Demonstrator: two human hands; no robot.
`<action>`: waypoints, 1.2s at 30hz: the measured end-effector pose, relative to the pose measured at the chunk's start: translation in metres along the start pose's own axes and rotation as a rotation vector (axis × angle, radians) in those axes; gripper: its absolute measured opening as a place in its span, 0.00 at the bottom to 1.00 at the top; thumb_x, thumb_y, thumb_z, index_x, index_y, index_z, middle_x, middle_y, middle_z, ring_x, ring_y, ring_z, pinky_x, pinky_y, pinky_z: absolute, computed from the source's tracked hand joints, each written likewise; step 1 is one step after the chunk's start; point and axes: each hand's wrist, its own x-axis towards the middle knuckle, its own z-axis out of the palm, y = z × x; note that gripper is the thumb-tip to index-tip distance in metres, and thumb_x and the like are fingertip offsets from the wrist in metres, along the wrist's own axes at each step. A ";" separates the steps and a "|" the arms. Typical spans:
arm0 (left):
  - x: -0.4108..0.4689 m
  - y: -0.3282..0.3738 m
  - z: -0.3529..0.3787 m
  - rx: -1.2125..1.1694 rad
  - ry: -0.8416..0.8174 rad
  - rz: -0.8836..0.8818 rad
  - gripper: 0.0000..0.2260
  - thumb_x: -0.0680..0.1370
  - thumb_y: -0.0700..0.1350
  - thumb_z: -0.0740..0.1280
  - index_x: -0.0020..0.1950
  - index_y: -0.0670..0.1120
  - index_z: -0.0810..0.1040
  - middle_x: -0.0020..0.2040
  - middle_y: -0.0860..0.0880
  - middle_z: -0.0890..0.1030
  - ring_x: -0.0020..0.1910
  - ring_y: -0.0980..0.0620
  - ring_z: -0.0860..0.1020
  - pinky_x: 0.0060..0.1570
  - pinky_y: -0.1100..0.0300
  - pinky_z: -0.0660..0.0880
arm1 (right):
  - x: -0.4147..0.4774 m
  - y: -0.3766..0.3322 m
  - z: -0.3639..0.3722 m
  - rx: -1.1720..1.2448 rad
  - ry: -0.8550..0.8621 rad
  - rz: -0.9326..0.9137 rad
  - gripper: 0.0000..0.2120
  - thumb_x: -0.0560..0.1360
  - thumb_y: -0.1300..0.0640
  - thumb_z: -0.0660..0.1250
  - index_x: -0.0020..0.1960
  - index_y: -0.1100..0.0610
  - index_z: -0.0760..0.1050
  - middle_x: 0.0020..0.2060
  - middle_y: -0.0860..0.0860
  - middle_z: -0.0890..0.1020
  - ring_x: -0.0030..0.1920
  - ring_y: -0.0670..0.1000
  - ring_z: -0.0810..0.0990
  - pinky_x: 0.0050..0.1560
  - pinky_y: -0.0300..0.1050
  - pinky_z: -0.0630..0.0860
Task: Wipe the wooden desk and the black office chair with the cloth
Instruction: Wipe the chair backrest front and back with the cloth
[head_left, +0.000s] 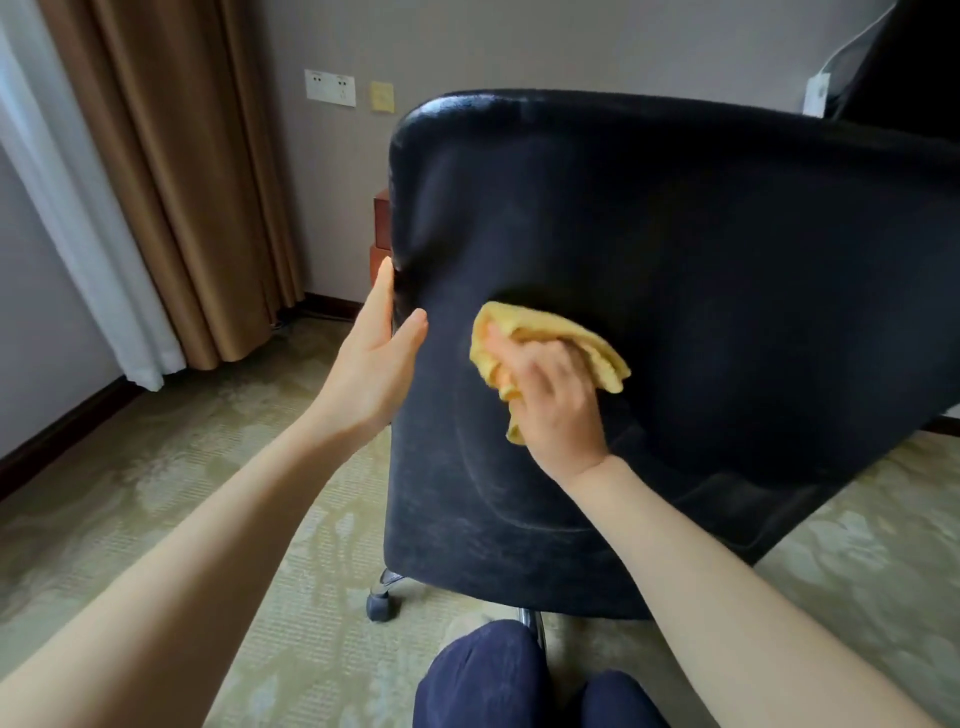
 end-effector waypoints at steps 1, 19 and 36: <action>0.000 -0.002 0.000 0.029 -0.003 0.016 0.28 0.81 0.43 0.56 0.78 0.55 0.48 0.73 0.66 0.52 0.72 0.67 0.51 0.74 0.61 0.49 | -0.013 0.004 0.002 -0.014 -0.084 -0.118 0.13 0.75 0.67 0.58 0.57 0.58 0.74 0.43 0.50 0.71 0.42 0.50 0.69 0.47 0.45 0.71; -0.006 0.002 0.003 0.129 -0.020 -0.009 0.37 0.79 0.38 0.63 0.78 0.56 0.44 0.79 0.57 0.49 0.77 0.55 0.51 0.75 0.49 0.52 | -0.047 0.085 -0.078 -0.386 -0.653 -0.793 0.32 0.62 0.61 0.72 0.65 0.53 0.69 0.66 0.53 0.68 0.66 0.55 0.66 0.71 0.55 0.57; -0.012 -0.009 0.004 0.063 -0.066 -0.051 0.49 0.65 0.33 0.60 0.75 0.66 0.40 0.63 0.83 0.53 0.55 0.84 0.61 0.59 0.45 0.75 | 0.068 0.057 -0.070 -0.137 -0.052 -0.701 0.08 0.73 0.64 0.72 0.49 0.55 0.85 0.54 0.49 0.83 0.55 0.49 0.80 0.53 0.43 0.78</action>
